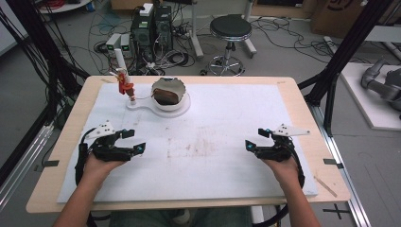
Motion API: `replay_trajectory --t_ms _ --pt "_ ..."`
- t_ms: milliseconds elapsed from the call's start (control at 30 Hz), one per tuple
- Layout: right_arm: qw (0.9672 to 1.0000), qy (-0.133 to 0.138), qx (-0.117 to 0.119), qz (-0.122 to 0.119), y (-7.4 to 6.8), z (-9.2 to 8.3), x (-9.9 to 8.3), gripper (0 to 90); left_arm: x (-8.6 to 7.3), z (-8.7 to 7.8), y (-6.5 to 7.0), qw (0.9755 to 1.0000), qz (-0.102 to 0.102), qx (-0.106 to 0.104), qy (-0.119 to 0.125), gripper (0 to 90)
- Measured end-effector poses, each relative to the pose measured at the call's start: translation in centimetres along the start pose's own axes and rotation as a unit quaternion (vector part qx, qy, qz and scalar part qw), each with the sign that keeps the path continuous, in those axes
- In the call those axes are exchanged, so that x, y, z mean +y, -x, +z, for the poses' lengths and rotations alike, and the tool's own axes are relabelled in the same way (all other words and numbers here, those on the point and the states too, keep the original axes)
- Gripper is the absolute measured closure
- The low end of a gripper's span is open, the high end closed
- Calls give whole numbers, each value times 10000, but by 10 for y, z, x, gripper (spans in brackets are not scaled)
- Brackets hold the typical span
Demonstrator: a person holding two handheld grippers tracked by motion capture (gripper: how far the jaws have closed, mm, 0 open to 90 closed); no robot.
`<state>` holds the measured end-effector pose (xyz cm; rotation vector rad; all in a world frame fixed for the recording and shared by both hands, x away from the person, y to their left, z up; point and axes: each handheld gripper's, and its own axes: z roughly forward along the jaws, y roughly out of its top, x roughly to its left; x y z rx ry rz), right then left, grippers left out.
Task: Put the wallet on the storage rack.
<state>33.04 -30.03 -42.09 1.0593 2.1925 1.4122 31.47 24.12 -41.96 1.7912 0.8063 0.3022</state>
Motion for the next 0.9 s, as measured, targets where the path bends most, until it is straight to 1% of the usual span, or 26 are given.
replay_trajectory --t_ms 100,233,367,667,900 --pt "10000 -32 8 7 0 1 -1 183 0 0 -1 10000 -34 3 30 210" --pt "10000 -53 -4 -33 -1 0 -2 183 -1 0 -2 10000 -20 4 17 210" --pt "10000 -66 -8 -46 -4 -2 -2 183 0 -2 -2 10000 -31 0 67 210" --pt "10000 -68 -3 -31 -3 -2 -2 183 -1 -1 -1 10000 -6 -2 -4 210" --pt "10000 -41 -27 -50 -4 -3 -1 183 0 -1 0 10000 8 -21 33 210"
